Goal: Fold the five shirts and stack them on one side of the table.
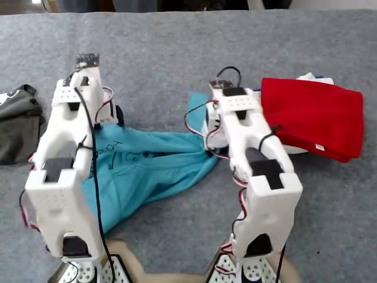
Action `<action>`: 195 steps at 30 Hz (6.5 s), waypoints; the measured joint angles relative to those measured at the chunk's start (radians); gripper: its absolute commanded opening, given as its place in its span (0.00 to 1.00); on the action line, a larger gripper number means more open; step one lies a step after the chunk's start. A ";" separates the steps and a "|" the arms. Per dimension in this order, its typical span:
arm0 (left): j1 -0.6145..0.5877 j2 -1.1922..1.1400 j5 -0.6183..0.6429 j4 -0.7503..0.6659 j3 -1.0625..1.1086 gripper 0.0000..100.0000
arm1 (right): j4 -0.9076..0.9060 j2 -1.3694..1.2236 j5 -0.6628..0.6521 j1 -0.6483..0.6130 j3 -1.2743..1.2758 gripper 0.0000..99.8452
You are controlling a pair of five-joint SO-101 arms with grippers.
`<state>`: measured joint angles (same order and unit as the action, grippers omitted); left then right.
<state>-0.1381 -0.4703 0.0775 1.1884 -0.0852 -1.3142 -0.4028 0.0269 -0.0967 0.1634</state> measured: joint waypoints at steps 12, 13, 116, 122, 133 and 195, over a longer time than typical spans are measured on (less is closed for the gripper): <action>0.011 -0.129 -0.006 0.044 -0.160 0.03 | 0.021 0.020 -0.078 0.077 0.029 0.01; 0.011 -0.130 0.009 0.055 -0.173 0.03 | 0.032 0.031 -0.084 0.077 0.034 0.01; -0.324 0.876 0.061 -0.143 0.689 0.25 | -0.290 -0.029 0.130 -0.103 -0.657 0.01; -0.324 0.876 0.061 -0.143 0.689 0.25 | -0.367 -0.394 0.132 -0.147 -1.122 0.01; -0.324 0.876 0.061 -0.143 0.689 0.25 | -0.443 -0.761 0.132 -0.032 -1.496 0.01; -0.135 0.833 0.137 -0.410 0.930 0.21 | -0.101 -0.819 -0.391 -0.018 -1.519 0.28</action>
<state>-0.2731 0.3629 0.2140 0.7787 0.8447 -1.4154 -1.2221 -0.3644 -0.1151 -1.3556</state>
